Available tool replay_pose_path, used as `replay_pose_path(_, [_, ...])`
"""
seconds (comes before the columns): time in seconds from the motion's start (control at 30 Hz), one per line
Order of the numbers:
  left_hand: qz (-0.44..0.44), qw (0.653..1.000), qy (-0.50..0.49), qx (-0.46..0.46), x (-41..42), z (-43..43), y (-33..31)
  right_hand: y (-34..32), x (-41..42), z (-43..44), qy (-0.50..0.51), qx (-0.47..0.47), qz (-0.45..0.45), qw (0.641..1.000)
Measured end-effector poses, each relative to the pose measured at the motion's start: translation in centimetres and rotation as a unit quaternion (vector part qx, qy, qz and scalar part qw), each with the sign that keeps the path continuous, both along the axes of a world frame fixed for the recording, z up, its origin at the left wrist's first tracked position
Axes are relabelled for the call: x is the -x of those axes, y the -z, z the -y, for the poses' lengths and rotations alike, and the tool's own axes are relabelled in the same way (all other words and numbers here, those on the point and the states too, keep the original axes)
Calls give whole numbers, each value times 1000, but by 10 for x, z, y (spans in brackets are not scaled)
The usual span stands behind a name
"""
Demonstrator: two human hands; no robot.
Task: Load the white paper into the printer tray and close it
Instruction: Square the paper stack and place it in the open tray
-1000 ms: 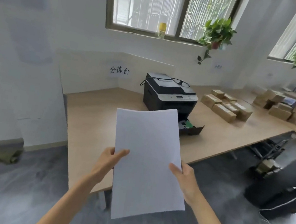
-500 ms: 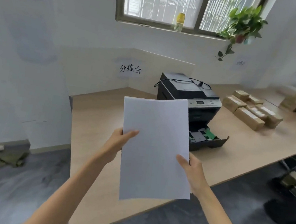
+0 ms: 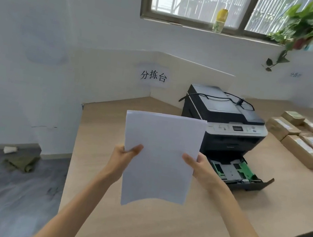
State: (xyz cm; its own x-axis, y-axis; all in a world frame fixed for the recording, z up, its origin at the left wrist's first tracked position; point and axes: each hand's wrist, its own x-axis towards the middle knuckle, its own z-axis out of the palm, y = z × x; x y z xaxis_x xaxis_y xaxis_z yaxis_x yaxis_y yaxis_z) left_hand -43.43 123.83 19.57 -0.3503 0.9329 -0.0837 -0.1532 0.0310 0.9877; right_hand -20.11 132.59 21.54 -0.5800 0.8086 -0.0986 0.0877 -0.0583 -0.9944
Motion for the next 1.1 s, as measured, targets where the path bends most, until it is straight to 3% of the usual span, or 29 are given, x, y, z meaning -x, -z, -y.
replay_pose_path(0.13, [43, 996, 78, 26, 8, -43, 11, 13, 15, -59, 36, -3, 3, 999])
replay_pose_path(0.2, [7, 994, 101, 29, 9, -58, 16, 28, 24, -76, 37, 5, 9, 999])
replay_pose_path(0.3, [-111, 992, 0, 63, 8, -80, 35, 49, 34, -97, 12, 19, 22, 1000])
replay_pose_path(0.37, [-136, 988, -39, 65, 8, -88, 49, 55, 40, -108, -14, 24, 15, 1000])
replay_pose_path(0.6, [-162, 983, -12, 80, 19, -100, 92, 71, 61, -137, -8, -7, 20, 1000])
replay_pose_path(0.73, [-146, 983, -5, 116, 23, -96, 123, 111, 61, -135, 1, 13, 54, 998])
replay_pose_path(0.87, [-76, 987, -35, 135, 7, -84, 142, 156, 56, -117, 36, 73, 84, 993])
replay_pose_path(1.1, [-59, 988, -76, 124, 10, -90, 148, 175, 58, -121, 62, 83, 80, 991])
